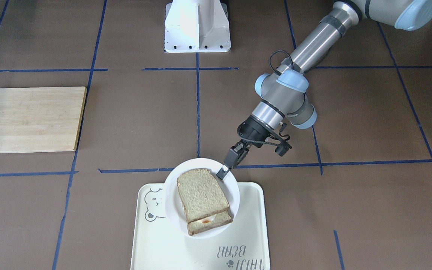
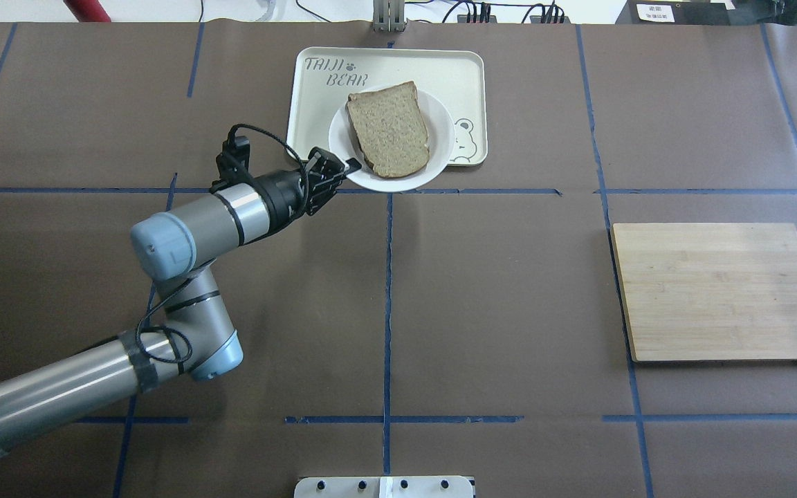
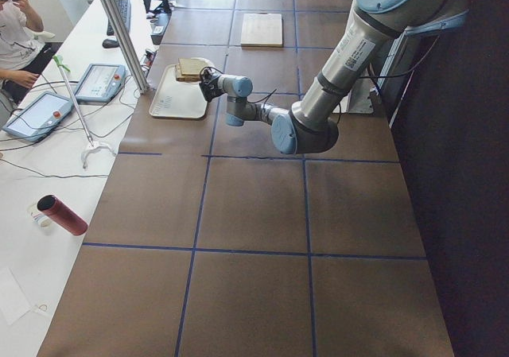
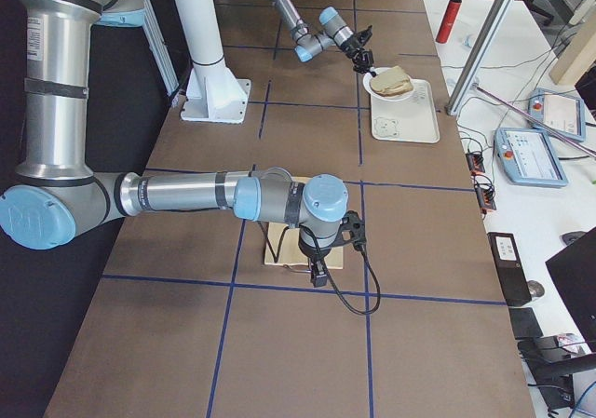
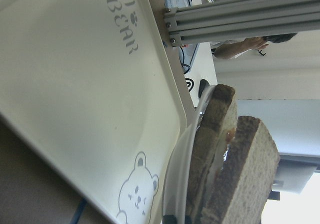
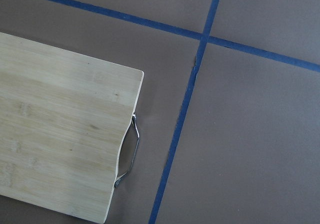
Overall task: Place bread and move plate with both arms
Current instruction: 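Slide the plate with the left gripper onto the bear tray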
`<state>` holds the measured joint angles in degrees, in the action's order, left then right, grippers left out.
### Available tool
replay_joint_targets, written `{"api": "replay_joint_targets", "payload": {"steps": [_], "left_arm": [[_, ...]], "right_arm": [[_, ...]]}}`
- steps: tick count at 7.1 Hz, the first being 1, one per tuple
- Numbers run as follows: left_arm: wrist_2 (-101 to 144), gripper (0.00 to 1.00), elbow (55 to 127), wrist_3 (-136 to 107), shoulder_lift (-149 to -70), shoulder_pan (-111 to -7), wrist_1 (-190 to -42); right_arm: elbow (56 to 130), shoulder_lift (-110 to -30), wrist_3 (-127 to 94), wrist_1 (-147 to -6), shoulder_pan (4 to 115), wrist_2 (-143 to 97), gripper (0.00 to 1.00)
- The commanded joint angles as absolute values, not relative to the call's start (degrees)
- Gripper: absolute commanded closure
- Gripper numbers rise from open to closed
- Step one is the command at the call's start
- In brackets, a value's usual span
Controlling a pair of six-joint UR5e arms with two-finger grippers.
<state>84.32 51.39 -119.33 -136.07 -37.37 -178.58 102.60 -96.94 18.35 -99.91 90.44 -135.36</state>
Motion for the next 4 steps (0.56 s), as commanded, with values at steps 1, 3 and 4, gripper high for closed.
{"api": "replay_joint_targets", "payload": {"steps": [1, 3, 4], "left_arm": [[85.4, 1.00, 38.0, -120.0, -142.8, -39.3, -178.5], [86.8, 0.95, 36.3, -119.9, -143.9, -39.2, -178.4], [86.8, 0.95, 36.1, -119.9, -144.5, -38.9, -178.4]], "right_arm": [[102.6, -96.9, 18.4, -99.9, 90.4, -135.4, 0.00], [102.6, -96.9, 18.3, -99.9, 90.4, -135.4, 0.00], [102.6, -96.9, 18.3, -99.9, 90.4, -135.4, 0.00]]}}
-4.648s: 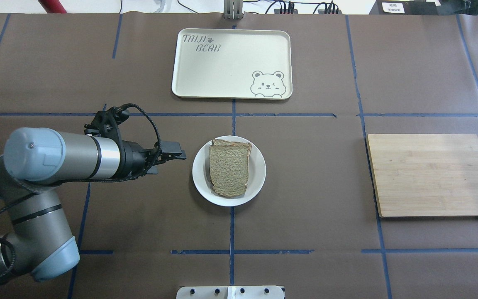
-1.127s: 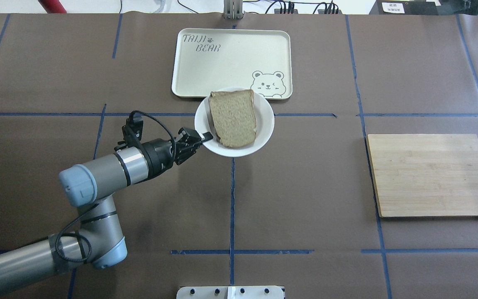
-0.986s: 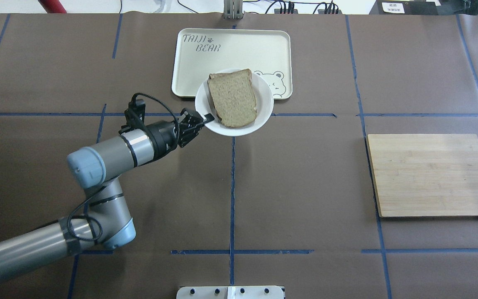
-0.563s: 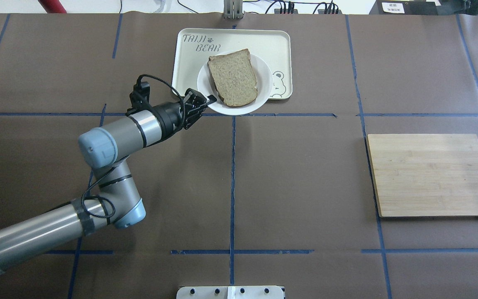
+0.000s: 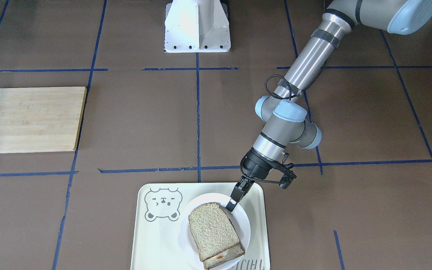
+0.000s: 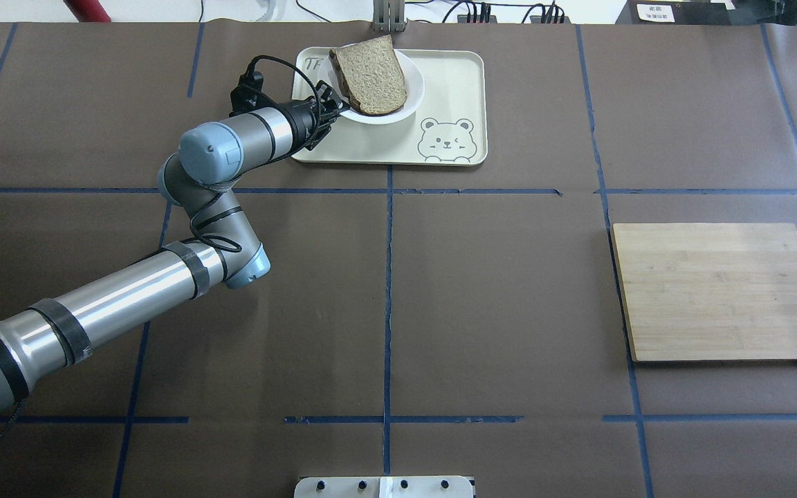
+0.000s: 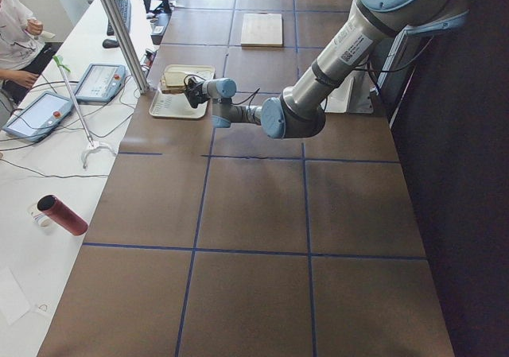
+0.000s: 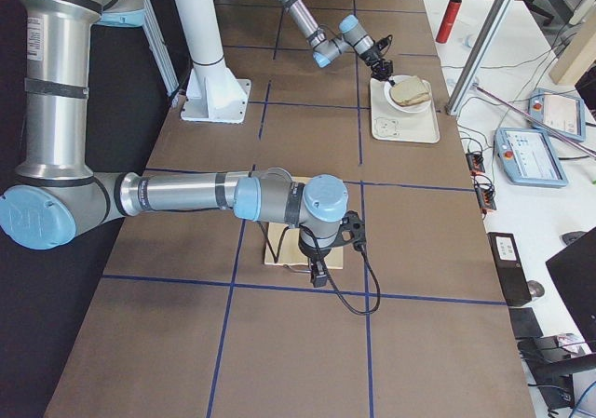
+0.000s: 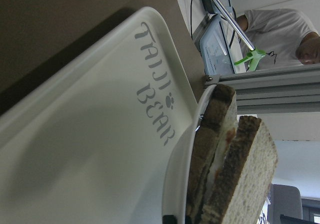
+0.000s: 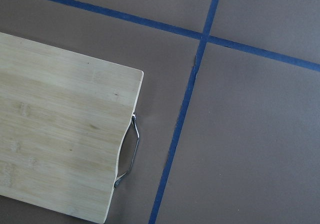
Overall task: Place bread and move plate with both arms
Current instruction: 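Slide the plate with the left gripper onto the bear tray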
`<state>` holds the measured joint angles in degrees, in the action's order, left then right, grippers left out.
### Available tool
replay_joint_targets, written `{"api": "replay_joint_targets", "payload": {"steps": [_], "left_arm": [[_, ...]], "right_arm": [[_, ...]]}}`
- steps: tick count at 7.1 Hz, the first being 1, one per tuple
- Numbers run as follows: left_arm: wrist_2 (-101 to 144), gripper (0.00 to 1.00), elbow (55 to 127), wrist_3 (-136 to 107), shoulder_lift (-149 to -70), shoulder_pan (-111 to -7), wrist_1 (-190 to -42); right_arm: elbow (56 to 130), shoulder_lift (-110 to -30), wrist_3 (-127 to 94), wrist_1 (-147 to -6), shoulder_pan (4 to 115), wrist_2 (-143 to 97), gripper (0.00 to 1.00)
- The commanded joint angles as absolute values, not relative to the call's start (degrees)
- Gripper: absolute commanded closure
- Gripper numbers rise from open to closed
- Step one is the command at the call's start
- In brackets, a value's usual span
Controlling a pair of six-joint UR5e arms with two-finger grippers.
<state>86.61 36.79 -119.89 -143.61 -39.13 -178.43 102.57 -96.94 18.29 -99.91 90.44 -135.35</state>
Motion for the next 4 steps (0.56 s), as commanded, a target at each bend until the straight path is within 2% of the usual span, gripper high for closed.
{"api": "replay_joint_targets", "payload": {"steps": [1, 2, 3, 4], "left_arm": [[86.9, 0.82, 36.0, -119.9, -144.8, -38.8, -178.3], [87.7, 0.09, 35.9, -119.3, -144.8, -38.8, -178.2], [89.4, 0.00, 36.1, -118.0, -144.7, -38.9, -177.9], [91.6, 0.00, 36.5, -112.6, -144.4, -39.3, -175.5]], "right_arm": [[102.6, -96.9, 18.3, -99.9, 90.4, -135.4, 0.00], [102.6, -96.9, 18.3, -99.9, 90.4, -135.4, 0.00], [102.6, -96.9, 18.3, -99.8, 90.4, -135.4, 0.00], [102.6, -96.9, 18.3, -99.9, 90.4, -135.4, 0.00]]}}
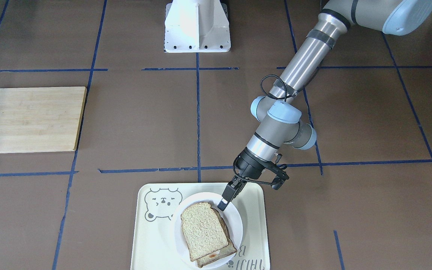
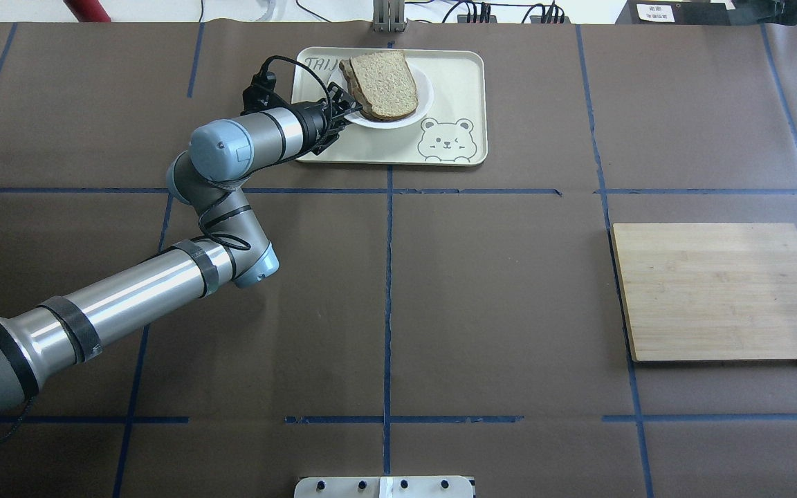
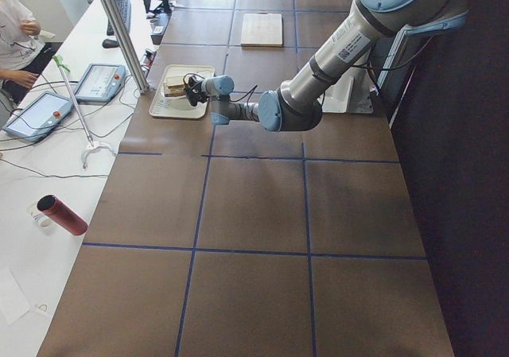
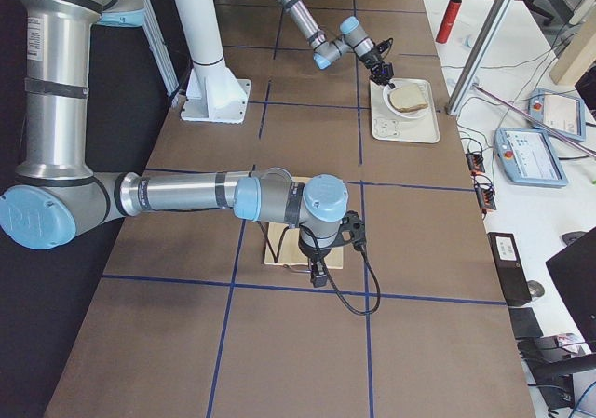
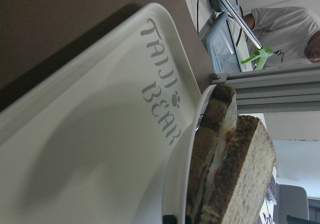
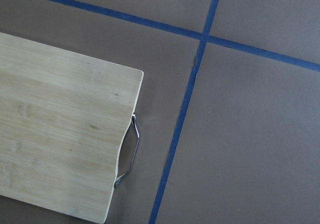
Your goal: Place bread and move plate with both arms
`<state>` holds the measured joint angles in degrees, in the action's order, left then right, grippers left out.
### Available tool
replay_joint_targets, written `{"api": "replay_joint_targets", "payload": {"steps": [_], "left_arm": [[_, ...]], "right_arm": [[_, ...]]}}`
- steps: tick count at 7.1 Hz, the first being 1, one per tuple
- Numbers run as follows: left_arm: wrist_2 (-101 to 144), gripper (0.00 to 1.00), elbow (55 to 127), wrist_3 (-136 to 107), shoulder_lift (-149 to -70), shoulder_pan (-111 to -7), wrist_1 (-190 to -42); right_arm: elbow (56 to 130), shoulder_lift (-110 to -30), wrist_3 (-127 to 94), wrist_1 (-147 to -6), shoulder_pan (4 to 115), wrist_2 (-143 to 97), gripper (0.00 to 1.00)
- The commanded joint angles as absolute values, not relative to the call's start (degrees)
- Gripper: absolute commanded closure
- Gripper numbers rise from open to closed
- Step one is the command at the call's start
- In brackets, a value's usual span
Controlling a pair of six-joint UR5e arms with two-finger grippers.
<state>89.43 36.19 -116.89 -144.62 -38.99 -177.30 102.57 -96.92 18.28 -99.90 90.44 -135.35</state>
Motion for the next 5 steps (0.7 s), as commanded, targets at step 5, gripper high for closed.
{"api": "replay_joint_targets", "payload": {"steps": [5], "left_arm": [[120.4, 0.00, 61.1, -88.3, -131.6, -53.0, -143.8]], "right_arm": [[102.7, -96.9, 18.4, -99.9, 90.4, -135.4, 0.00]]}}
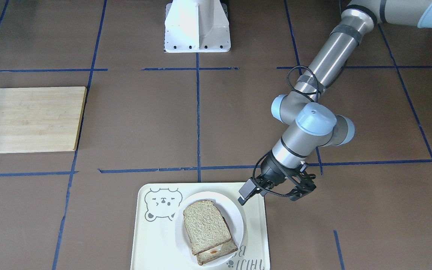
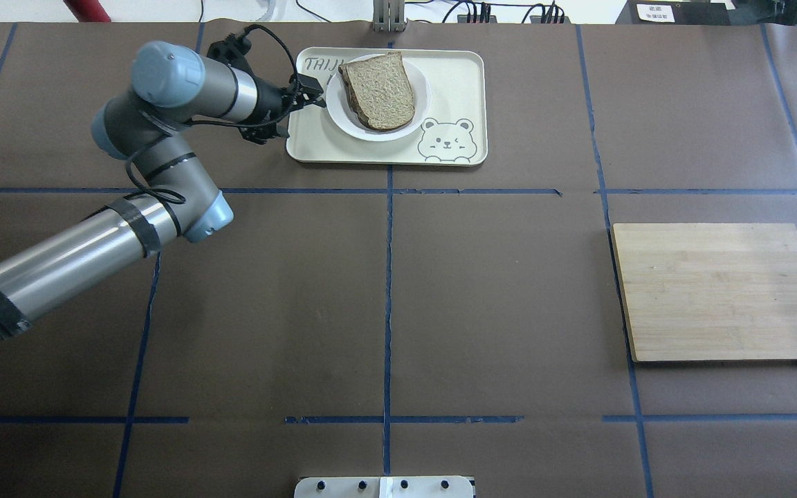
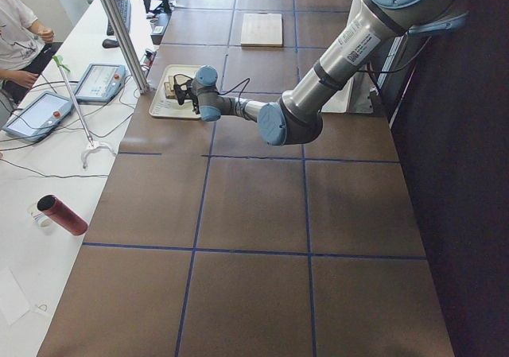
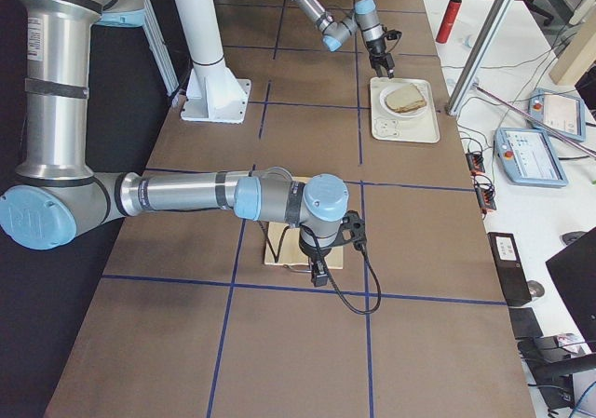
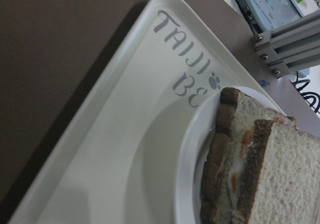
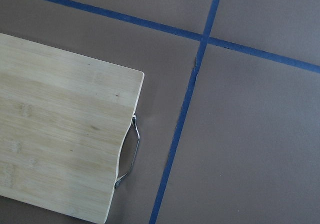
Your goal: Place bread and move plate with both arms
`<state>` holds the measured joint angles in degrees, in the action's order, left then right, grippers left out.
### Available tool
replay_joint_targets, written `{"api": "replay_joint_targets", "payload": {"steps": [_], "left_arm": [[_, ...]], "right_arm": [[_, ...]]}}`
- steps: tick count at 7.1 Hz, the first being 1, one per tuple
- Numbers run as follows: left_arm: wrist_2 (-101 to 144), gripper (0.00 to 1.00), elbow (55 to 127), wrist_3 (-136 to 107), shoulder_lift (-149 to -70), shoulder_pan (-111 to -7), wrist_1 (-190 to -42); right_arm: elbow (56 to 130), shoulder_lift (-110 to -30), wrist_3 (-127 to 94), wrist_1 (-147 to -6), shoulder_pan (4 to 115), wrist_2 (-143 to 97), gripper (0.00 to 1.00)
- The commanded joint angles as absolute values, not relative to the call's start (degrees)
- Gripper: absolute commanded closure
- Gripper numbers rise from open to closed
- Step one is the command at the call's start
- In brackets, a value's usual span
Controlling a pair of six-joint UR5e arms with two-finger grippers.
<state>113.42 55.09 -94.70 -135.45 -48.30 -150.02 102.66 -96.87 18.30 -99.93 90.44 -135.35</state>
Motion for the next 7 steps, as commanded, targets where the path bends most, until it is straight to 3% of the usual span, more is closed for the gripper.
{"api": "replay_joint_targets", "payload": {"steps": [1, 4, 7], "left_arm": [[123.5, 0.00, 67.9, -77.1, -126.9, -55.8, -135.6], [123.3, 0.00, 88.4, -30.3, -112.4, -64.2, -104.9], [124.1, 0.00, 98.3, -3.5, -95.5, -76.2, -94.3]], "right_arm": [[102.9, -97.1, 18.5, -99.9, 90.5, -135.4, 0.00], [103.0, -98.1, 18.6, -99.7, 90.9, -134.9, 0.00], [103.0, -98.3, 15.9, -99.5, 90.9, -133.4, 0.00]]}}
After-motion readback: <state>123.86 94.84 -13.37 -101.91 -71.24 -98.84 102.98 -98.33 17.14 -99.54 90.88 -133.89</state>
